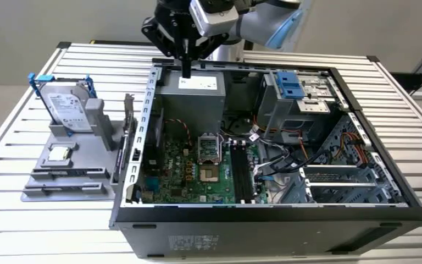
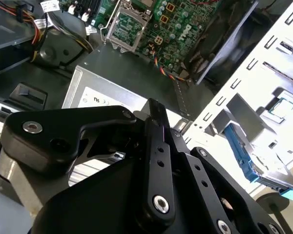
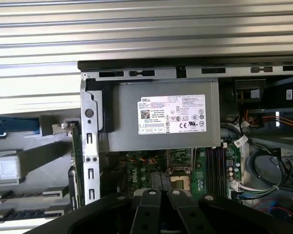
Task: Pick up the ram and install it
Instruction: 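Reach for the ram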
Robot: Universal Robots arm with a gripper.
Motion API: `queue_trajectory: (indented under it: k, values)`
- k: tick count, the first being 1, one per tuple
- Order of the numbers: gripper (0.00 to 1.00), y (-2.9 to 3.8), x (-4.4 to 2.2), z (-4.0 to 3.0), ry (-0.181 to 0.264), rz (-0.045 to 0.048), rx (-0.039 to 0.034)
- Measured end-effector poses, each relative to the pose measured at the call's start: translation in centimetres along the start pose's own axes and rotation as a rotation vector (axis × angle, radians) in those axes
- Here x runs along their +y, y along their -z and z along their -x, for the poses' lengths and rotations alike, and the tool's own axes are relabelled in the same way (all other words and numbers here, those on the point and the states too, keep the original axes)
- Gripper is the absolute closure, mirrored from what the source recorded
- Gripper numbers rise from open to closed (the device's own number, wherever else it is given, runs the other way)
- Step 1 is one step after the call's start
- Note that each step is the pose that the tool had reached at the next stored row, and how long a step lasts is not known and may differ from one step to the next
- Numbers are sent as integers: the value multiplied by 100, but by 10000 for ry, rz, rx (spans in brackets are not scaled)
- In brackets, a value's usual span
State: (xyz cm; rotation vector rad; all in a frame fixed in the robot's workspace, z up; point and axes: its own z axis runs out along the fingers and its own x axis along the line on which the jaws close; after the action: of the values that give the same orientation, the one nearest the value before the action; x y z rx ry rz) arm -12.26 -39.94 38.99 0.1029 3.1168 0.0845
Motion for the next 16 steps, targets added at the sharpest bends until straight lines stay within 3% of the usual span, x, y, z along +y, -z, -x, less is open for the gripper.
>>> queue_trajectory:
  k: [8, 16]
  values:
    - [100, 2, -6, -91, 1, 0, 0]
    - [100, 8, -20, -313, 1, 0, 1]
